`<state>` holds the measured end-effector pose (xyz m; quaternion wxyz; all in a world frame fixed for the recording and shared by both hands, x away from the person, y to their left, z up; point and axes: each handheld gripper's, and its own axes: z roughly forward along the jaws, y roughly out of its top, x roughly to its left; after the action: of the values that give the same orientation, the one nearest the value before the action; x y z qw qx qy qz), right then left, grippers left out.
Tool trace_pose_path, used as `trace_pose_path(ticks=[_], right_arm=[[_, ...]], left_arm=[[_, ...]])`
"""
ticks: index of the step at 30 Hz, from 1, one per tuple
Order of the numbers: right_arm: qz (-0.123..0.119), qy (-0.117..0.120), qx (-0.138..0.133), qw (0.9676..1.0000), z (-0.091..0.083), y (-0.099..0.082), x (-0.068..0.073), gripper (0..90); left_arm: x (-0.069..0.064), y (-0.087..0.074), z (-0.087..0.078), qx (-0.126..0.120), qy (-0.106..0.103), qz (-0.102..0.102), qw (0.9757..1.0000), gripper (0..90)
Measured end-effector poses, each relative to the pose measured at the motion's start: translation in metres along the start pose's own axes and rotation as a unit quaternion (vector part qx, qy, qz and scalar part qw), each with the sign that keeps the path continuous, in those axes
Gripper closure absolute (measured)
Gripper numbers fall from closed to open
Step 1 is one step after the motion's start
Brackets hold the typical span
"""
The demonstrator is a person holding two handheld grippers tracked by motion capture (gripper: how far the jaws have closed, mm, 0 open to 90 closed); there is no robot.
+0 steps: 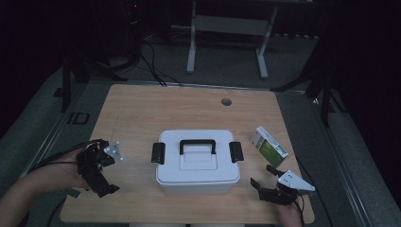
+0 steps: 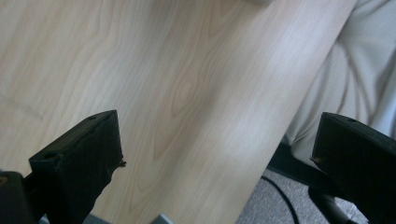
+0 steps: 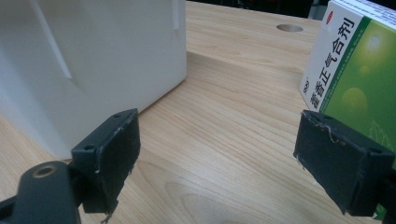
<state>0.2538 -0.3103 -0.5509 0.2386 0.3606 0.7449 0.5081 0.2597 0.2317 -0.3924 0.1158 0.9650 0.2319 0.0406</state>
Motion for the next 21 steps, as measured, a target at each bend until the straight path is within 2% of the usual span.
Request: trace_pose_path(ticks=[9,11,12,18,21], right_arm=[[0.002,0.001,0.001,1.0,0.0,0.0,0.0,13.9],[0.002,0.001,0.001,1.0,0.0,0.0,0.0,13.9],[0.001,0.0,0.001,1.0,0.0,0.0,-0.001,13.9],[0.001,0.001,0.002,1.0,0.0,0.0,0.0,13.9],[0.001,0.001,0.001,1.0,0.0,-0.001,0.0,13.9]], left_arm=[[-0.003,0.039,-0.016,0.006,0.006,0.033,0.9994,1.5],[-0.003,0.043,-0.017,0.005,0.006,0.035,0.9993,1.5],[-0.005,0.052,-0.02,0.004,0.007,0.05,0.9987,1.5],[-0.009,0.079,-0.024,-0.005,0.014,0.07,0.9975,2.9],[-0.009,0.091,-0.023,-0.009,0.008,0.078,0.9969,2.9]])
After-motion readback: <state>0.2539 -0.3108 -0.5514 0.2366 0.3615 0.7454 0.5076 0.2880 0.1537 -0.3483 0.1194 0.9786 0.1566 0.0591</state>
